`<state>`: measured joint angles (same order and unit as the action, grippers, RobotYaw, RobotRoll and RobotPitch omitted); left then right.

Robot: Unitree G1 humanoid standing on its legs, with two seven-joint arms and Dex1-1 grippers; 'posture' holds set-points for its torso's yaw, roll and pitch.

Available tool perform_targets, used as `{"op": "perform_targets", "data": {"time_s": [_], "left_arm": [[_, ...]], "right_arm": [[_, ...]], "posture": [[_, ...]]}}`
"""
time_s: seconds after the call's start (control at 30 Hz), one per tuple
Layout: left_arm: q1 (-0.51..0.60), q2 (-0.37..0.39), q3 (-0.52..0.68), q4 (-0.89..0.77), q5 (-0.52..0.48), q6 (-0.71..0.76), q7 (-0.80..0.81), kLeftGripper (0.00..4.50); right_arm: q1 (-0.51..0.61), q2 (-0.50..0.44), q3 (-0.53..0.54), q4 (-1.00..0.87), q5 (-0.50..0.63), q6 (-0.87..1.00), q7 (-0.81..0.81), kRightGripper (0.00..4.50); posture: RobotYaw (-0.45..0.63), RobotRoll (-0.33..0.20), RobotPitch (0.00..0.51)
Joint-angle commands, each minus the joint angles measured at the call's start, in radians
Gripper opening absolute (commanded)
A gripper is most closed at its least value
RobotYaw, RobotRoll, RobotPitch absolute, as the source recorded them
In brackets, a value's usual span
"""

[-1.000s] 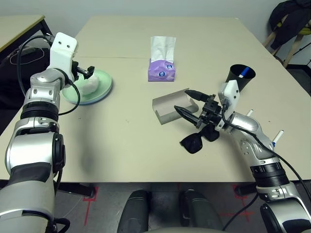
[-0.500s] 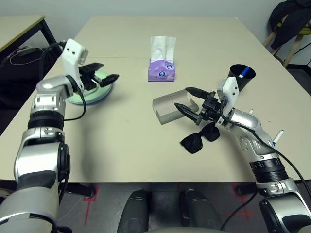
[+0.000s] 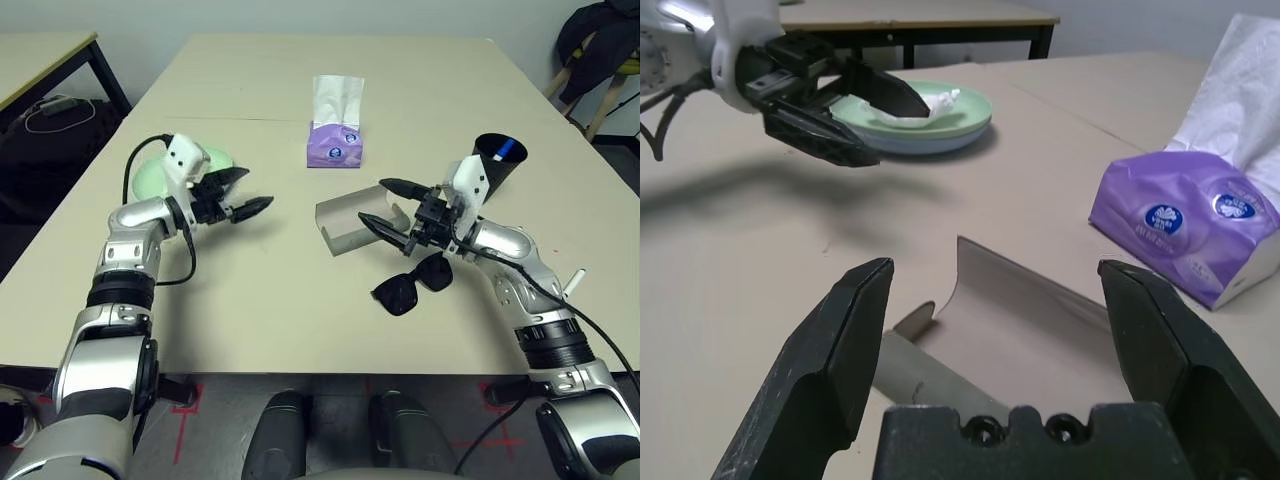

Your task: Organize and tidy the items on the table.

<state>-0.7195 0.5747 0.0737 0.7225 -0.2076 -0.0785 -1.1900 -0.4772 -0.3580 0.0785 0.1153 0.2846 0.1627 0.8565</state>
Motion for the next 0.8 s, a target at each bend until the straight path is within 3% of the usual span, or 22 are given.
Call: {"op": "perform_targets", "data": {"time_s": [0.03,0.27,0.47,0.8], "left_arm": [[0.042,-0.013,-0.017,-0.088,-0.056,-0.002,-0.104,4.48],[0.145,-0.041,-0.053,-0.270,-0.093,-0.041,-0.174,4.48],[0.234,-0.059,-0.084,-0.409,-0.130,-0.051,-0.214,4.48],[0.301,-0.050,-0.143,-0.495,-0.168,0.036,-0.264,4.48]], "right_arm": [[-0.031,-0.046,0.014,-0.024,-0.024,0.070,0.000,4.50],[-0.042,-0.147,0.059,-0.133,-0.105,0.201,-0.016,4.50],[-0.016,-0.249,0.115,-0.263,-0.101,0.289,0.080,4.50],[-0.092,-0.403,0.242,-0.301,-0.194,0.208,0.274,4.50]], "posture": [[0.13,0.000,0.109],[0.13,0.000,0.131],[0.12,0.000,0.151],[0.09,0.000,0.170]]}}
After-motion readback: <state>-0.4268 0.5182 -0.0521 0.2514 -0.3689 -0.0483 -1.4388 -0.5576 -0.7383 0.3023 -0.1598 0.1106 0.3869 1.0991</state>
